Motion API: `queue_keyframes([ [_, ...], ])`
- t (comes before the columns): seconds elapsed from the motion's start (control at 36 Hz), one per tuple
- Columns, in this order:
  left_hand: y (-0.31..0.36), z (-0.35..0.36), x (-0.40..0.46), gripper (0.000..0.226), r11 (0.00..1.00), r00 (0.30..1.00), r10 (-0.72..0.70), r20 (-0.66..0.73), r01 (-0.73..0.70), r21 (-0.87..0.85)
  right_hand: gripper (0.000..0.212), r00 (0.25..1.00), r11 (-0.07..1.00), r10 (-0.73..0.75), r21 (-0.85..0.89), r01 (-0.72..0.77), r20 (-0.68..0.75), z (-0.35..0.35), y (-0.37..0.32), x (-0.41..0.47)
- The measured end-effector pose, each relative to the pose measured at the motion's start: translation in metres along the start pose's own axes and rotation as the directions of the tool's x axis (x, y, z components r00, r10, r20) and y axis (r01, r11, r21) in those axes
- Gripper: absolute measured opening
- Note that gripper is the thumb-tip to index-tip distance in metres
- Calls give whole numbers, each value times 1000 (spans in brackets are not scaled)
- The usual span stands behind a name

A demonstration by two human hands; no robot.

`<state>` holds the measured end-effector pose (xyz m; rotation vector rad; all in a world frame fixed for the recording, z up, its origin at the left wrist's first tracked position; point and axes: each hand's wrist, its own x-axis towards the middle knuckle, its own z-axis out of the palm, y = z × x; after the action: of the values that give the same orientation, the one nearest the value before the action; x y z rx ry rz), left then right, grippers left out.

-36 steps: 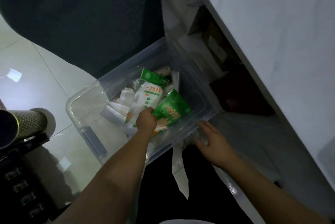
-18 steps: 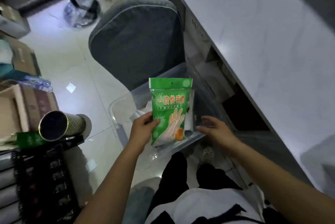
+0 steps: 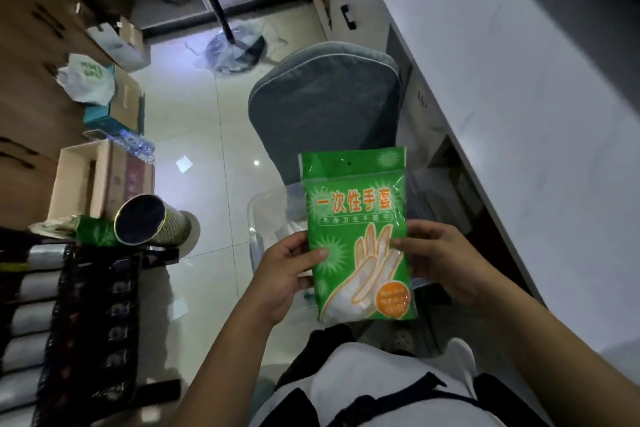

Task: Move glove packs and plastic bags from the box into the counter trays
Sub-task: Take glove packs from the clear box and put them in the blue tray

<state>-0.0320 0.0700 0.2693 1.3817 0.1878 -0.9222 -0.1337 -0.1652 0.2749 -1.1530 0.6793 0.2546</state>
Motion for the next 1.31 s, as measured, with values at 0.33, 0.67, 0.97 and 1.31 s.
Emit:
queue_keyframes([
  [0.33, -7, 2, 14, 28, 997, 999, -34, 27, 36, -71, 35, 998, 999, 6, 55, -2, -65, 7, 0, 0],
  [0.67, -56, -40, 102, 20, 958, 945, -273, -180, 284, 42, 26, 915, 964, -11, 237, 117, -404, -8, 25, -16],
  [0.97, -104, -56, 220, 55, 585, 954, -226, -196, 294, 756, 27, 748, 983, 95, 182, 35, -657, -16, 54, -25],
  [1.31, -122, -46, 291, 44, 386, 965, -230, -128, 212, 898, 25, 662, 984, 81, 167, 68, -745, -6, 66, -30],
])
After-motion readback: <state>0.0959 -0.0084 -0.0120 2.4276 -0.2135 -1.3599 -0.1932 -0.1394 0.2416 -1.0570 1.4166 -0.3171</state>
